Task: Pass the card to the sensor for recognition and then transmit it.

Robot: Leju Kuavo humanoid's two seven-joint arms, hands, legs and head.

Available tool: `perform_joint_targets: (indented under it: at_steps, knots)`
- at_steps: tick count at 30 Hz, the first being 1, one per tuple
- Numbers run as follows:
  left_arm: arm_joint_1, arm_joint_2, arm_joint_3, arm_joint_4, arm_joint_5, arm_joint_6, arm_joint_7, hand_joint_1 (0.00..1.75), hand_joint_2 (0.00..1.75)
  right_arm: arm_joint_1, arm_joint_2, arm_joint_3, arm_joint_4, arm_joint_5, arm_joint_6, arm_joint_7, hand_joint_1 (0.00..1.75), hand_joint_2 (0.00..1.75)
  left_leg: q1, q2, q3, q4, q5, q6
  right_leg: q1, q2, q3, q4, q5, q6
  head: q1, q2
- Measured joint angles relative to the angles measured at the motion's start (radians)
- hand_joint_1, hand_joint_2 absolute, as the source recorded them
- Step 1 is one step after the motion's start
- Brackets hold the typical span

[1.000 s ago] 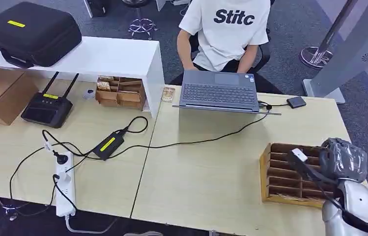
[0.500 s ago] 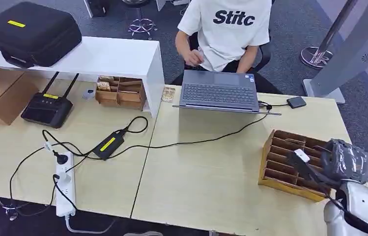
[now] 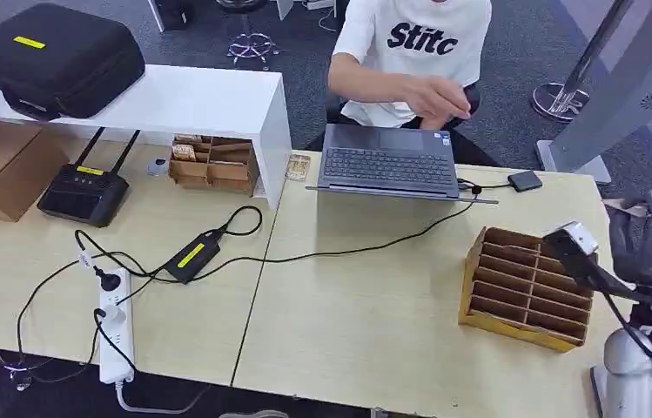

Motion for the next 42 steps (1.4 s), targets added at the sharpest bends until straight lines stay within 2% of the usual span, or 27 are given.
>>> perform_joint_targets:
  at_steps: [3,14,16,19,22,30,35,36,37,42]
  knots:
    - [0.0,0.0,-0.002,0.0,0.0,-0.002,0.0,0.0,1.75,-0.041,0.0,0.03,-0.053,-0.011,0.04,0.008,1.75,1.75,0.0,0.0,0.001,0.0,0.0,0.0,0.0,0.0,0.0,0.0,0.0,0.0,0.0,0.0]
    - [0.0,0.001,-0.014,0.0,0.0,-0.003,0.0,0.0,1.75,-0.066,0.0,0.064,-0.102,-0.009,0.046,0.019,1.75,1.75,0.0,-0.001,0.0,0.0,0.0,0.0,0.0,-0.001,0.0,0.0,0.0,0.0,0.0,0.0]
    - [0.0,0.001,-0.015,0.0,0.0,-0.005,0.002,0.0,1.75,-0.077,0.0,0.077,-0.099,0.005,0.067,0.017,1.75,1.75,0.0,0.0,-0.001,0.0,0.0,0.0,0.0,0.0,0.0,0.0,0.0,0.0,0.0,0.0]
    - [-0.001,0.004,-0.021,0.0,0.0,-0.007,0.004,0.0,1.75,-0.126,0.0,0.128,-0.061,0.064,0.103,0.047,1.75,1.75,0.0,0.001,0.0,0.0,0.0,0.0,0.0,0.001,0.0,0.0,0.0,0.0,0.0,0.0]
    - [-0.003,0.007,-0.028,0.0,-0.002,-0.01,0.008,0.0,1.75,-0.18,0.001,0.19,0.01,0.097,0.106,0.075,1.75,1.75,0.001,0.0,0.0,0.0,0.002,-0.001,0.0,0.0,0.0,0.0,0.001,-0.001,0.0,0.0]
    - [-0.007,0.01,-0.043,0.0,-0.001,-0.017,0.011,0.0,1.75,-0.236,0.02,0.311,0.129,0.112,0.093,0.088,1.75,1.75,0.001,0.001,0.001,0.0,0.002,-0.002,0.0,0.001,0.0,0.001,0.001,-0.002,0.0,0.0]
    - [-0.006,0.013,-0.048,0.0,0.0,-0.017,0.011,0.0,1.75,-0.243,0.024,0.346,0.156,0.111,0.091,0.089,1.75,1.75,0.001,-0.002,0.0,0.0,0.003,-0.002,0.001,-0.002,0.0,0.001,0.001,-0.002,0.0,0.0]
    - [-0.006,0.014,-0.048,0.0,0.0,-0.017,0.011,0.0,1.75,-0.244,0.024,0.351,0.159,0.111,0.091,0.089,1.4,1.75,0.001,-0.002,0.0,0.0,0.003,-0.002,0.001,-0.002,0.0,0.001,0.001,-0.002,0.0,0.0]
    - [-0.006,0.014,-0.048,0.0,0.0,-0.017,0.011,0.0,1.75,-0.243,0.025,0.355,0.161,0.112,0.091,0.089,0.0,1.75,0.001,-0.002,-0.001,0.0,0.003,-0.002,0.001,-0.002,0.0,0.001,0.001,-0.002,0.0,0.0]
    - [-0.006,0.015,-0.048,0.0,0.0,-0.015,0.012,0.0,1.75,-0.241,0.026,0.372,0.163,0.11,0.091,0.095,0.0,1.75,0.0,-0.002,-0.001,0.0,0.003,-0.002,0.0,-0.001,-0.001,0.0,0.001,-0.001,0.0,0.0]
